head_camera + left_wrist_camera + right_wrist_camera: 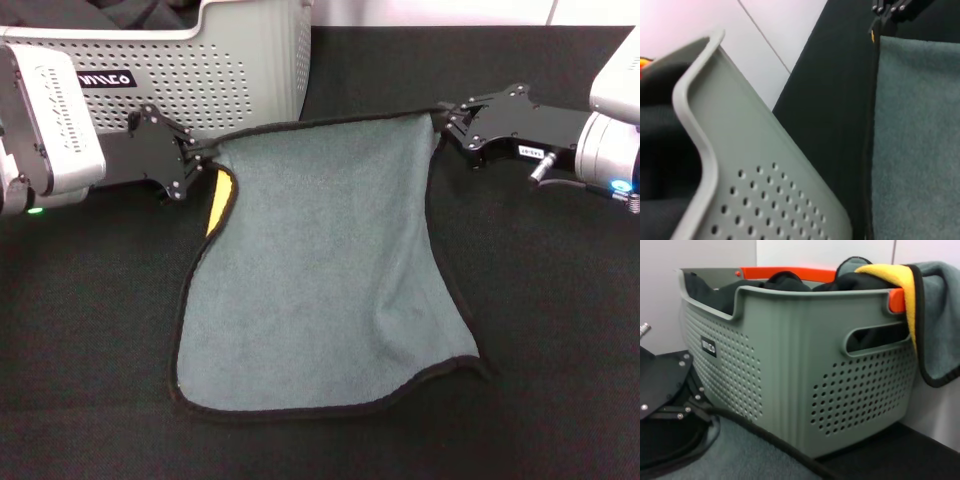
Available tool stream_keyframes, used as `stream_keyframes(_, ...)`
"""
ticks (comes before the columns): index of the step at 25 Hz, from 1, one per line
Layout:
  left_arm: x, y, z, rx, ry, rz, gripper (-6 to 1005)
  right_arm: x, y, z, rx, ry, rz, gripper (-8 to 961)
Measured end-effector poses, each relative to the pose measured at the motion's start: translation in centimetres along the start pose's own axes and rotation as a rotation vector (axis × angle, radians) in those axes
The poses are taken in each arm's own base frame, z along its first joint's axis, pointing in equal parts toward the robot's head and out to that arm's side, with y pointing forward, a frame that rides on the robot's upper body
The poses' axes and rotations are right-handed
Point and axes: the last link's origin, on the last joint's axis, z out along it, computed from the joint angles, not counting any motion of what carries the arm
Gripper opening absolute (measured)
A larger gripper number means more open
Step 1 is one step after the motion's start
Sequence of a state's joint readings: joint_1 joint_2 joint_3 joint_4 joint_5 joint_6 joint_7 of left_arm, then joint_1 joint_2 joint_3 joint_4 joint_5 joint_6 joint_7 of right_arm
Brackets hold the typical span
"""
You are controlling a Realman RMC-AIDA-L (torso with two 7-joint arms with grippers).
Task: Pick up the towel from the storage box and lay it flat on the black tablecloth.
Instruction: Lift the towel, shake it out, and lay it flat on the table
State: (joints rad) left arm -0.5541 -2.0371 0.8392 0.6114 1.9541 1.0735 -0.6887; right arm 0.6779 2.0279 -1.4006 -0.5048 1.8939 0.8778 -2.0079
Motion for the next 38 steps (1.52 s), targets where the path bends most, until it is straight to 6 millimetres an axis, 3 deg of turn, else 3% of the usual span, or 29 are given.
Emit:
stream_keyframes(16, 0.4, -0.2, 1.9, 0.005, -0.126, 0.261, 18, -0.2, -0.8, 1.0, 0.043, 0.041, -0.011, 26)
stream_keyframes(38, 0.3, -0.5, 1.6, 0.065, -0.146, 0.318, 20, -0.8, -0.7, 1.8, 0.034, 0.067, -0.037, 27)
